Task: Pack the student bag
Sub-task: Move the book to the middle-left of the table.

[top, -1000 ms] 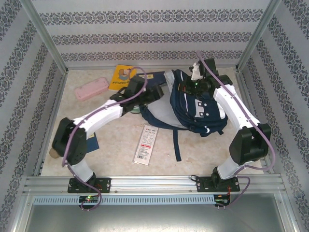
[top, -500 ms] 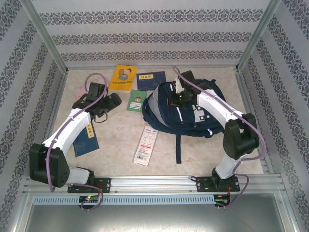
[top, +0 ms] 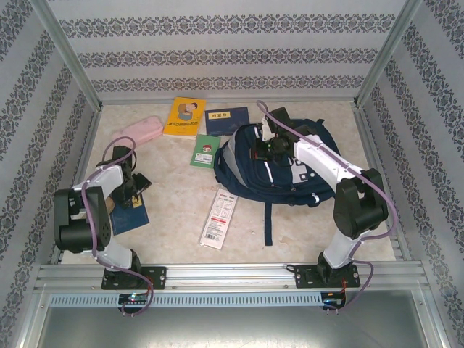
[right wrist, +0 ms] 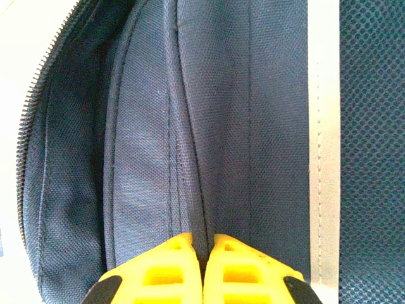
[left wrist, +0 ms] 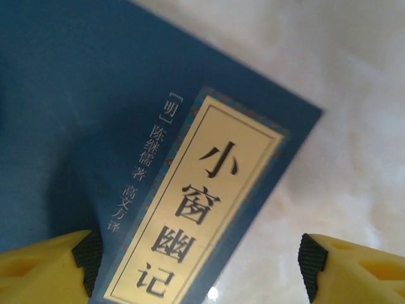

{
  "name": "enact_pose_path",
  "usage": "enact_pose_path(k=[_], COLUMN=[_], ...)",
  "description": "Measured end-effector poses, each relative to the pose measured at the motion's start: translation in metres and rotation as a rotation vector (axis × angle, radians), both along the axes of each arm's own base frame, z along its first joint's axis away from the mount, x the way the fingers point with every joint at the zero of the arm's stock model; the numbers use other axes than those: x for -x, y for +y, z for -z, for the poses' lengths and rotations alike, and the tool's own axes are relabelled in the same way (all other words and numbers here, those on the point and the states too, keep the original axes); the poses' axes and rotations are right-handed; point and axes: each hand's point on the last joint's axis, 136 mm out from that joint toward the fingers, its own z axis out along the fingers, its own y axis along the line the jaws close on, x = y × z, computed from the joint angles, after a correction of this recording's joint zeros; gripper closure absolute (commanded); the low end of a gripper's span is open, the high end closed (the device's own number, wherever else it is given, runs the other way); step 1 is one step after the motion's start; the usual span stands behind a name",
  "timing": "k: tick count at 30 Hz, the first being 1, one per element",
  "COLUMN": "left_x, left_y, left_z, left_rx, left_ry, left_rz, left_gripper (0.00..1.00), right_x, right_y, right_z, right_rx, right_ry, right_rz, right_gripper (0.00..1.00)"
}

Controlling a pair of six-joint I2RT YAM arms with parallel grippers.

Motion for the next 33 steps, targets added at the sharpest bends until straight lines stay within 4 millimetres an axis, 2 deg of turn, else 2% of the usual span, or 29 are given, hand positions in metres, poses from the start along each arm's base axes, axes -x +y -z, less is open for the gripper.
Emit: enact_pose_path(k=[5,7,8,12,15,18,21,24,26,28,30,33], left_x=[-0.009,-0.022,-0.03,-0.055,-0.067,-0.071,-0.073,-0.081,-0.085,-0.087,-0.086,-0.075], left_y=[-0.004,-0.013,-0.021,-0.066,-0.103,-0.137,-0.156,-0.151,-0.141,-0.123,-0.095,-0.059], left_z=[-0.001,-0.003,-0.004,-0.01,-0.015,-0.019,-0.027,-0.042,-0.056,-0.068,-0.075,-0.069], left_rx=[0.02,0.028,0.039,0.113,0.173,0.23,0.267,0.256,0.241,0.223,0.185,0.12], left_ry=[-0.017,-0.049,-0.074,-0.168,-0.211,-0.221,-0.227,-0.252,-0.282,-0.31,-0.329,-0.31], left_rz=[0.001,0.023,0.039,0.104,0.151,0.199,0.225,0.225,0.22,0.198,0.159,0.108], left_gripper=[0.22,0.22,0.22,0.22,0.22,0.21,0.19,0.16,0.16,0.16,0.15,0.15], right_x=[0.0,0.0,0.0,0.003,0.006,0.005,0.006,0.004,0.004,0.006,0.011,0.019], right_y=[0.0,0.0,0.0,0.005,0.005,0.004,0.005,0.012,0.021,0.034,0.051,0.08], right_z=[0.002,0.007,0.01,0.033,0.045,0.046,0.046,0.038,0.028,0.015,0.001,-0.016], right_rx=[0.003,0.006,0.008,0.024,0.037,0.04,0.055,0.075,0.079,0.074,0.054,0.015], right_ry=[0.003,0.009,0.014,0.056,0.085,0.089,0.087,0.058,0.026,-0.015,-0.059,-0.106], right_rz=[-0.001,-0.003,-0.004,-0.015,-0.016,-0.007,0.003,0.007,0.003,-0.009,-0.026,-0.061], right_gripper=[0.96,0.87,0.82,0.76,0.63,0.59,0.56,0.54,0.54,0.54,0.54,0.53])
